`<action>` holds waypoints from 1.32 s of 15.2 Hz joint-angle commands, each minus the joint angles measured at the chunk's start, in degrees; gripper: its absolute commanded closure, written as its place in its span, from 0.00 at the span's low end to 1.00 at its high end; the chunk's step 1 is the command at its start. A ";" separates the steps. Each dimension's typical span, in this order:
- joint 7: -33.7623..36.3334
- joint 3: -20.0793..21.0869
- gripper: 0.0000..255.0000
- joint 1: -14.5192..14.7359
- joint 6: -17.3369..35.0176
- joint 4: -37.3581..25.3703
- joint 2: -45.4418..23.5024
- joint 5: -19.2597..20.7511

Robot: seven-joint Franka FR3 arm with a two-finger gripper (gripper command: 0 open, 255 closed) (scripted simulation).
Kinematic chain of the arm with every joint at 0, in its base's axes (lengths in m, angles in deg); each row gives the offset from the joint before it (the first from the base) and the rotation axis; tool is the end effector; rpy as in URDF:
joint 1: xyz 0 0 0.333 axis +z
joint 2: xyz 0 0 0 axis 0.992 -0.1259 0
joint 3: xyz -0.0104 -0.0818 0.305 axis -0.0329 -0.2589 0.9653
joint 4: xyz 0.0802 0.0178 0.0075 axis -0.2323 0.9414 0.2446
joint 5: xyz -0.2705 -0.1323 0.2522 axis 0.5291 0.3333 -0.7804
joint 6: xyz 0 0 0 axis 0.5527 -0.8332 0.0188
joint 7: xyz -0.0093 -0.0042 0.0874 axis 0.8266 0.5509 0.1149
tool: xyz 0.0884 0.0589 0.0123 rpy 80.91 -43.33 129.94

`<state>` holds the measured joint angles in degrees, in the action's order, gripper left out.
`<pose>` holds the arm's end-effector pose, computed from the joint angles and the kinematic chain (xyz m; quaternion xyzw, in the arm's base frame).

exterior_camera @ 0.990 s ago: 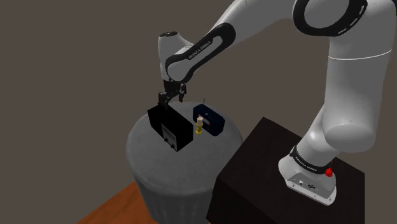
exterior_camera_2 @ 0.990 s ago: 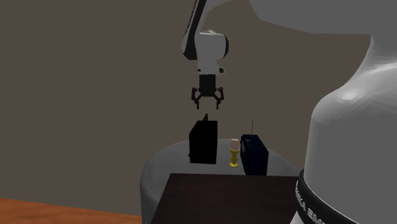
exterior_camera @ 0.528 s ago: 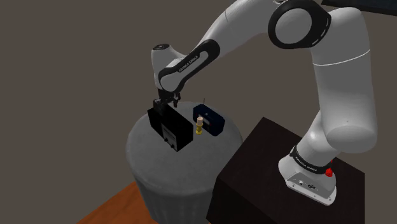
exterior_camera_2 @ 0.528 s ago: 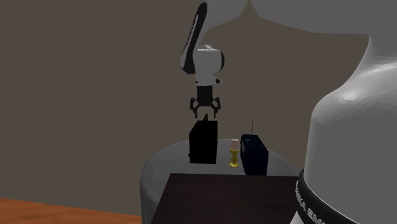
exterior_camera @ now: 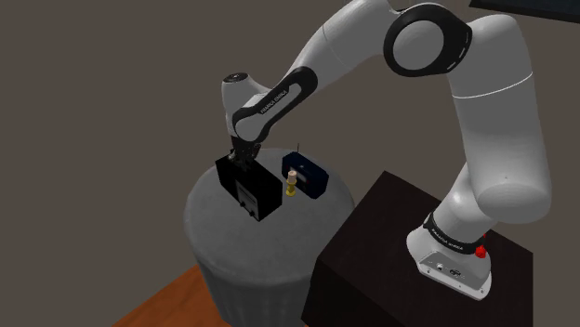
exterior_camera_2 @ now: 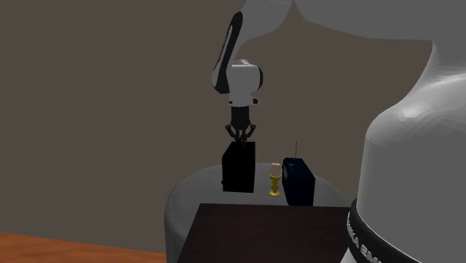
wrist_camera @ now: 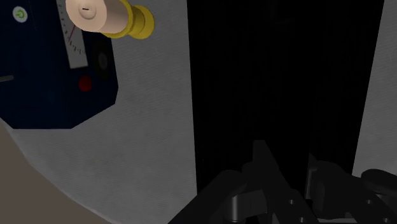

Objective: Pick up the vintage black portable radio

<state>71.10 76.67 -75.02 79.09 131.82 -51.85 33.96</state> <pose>0.6427 0.1619 0.2044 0.9986 -0.0495 0.0054 0.0170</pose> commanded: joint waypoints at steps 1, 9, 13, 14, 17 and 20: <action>0.00 -0.01 1.00 0.00 0.02 -0.04 -0.05 0.01; -0.15 0.17 1.00 -0.11 -1.04 0.11 1.17 -0.21; -0.46 0.46 1.00 -0.30 -3.13 0.10 3.26 -0.61; -0.54 0.53 1.00 -0.35 -3.66 0.07 3.77 -0.71; -0.77 0.74 1.00 -0.48 -5.29 -0.09 5.24 -1.01; -1.01 0.92 1.00 -0.60 -6.97 -0.38 6.65 -1.31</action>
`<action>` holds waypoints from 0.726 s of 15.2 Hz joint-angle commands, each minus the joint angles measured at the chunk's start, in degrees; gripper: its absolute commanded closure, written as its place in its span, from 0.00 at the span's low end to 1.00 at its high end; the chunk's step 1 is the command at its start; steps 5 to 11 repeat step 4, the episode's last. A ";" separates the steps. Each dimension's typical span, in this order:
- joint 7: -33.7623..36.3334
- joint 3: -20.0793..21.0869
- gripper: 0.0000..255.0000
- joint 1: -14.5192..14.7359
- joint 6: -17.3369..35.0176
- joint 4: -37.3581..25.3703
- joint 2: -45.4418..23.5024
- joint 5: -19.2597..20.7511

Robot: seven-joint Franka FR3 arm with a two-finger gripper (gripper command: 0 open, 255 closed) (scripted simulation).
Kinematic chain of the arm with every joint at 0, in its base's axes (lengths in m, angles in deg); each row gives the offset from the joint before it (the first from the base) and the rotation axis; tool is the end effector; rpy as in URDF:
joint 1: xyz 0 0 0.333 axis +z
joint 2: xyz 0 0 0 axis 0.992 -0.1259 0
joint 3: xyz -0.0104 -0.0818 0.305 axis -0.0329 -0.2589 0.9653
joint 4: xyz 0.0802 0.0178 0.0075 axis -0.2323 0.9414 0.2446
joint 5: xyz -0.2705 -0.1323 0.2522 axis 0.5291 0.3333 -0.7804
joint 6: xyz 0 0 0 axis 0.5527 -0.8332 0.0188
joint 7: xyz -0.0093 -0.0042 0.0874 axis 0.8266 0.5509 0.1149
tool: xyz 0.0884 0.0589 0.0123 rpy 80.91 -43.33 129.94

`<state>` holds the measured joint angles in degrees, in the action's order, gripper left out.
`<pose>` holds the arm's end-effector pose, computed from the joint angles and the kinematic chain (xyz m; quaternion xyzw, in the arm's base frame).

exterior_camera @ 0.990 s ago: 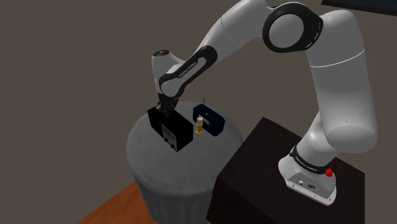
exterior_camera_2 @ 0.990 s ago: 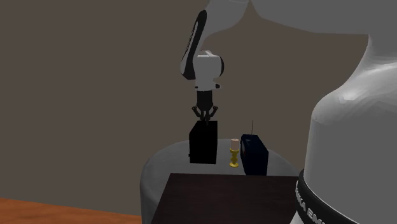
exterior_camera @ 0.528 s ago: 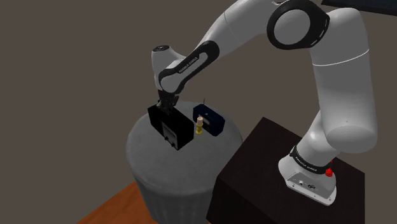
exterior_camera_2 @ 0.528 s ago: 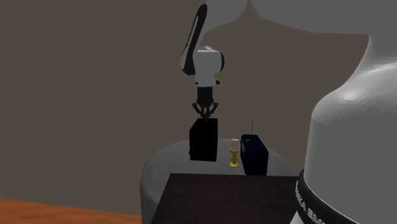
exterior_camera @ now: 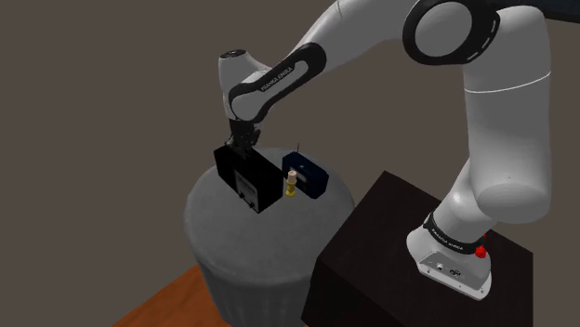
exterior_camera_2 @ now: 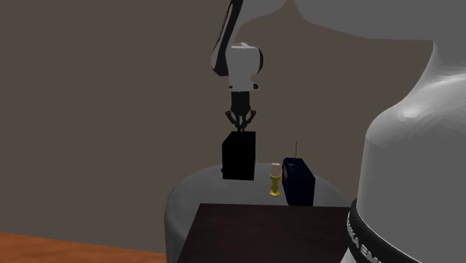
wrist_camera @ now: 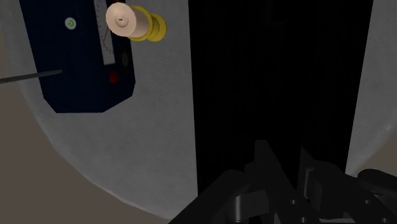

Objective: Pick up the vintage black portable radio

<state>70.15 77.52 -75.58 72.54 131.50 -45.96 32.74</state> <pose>0.6424 0.1618 0.2650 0.9986 -0.0495 0.0021 0.0177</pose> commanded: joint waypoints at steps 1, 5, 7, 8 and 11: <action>-0.13 0.14 1.00 -0.08 -1.00 -0.18 1.22 -0.19; -0.22 0.20 1.00 -0.12 -1.65 -0.33 1.73 -0.31; -0.22 0.20 1.00 -0.12 -1.65 -0.33 1.73 -0.31; -0.22 0.20 1.00 -0.12 -1.65 -0.33 1.73 -0.31; -0.22 0.20 1.00 -0.12 -1.65 -0.33 1.73 -0.31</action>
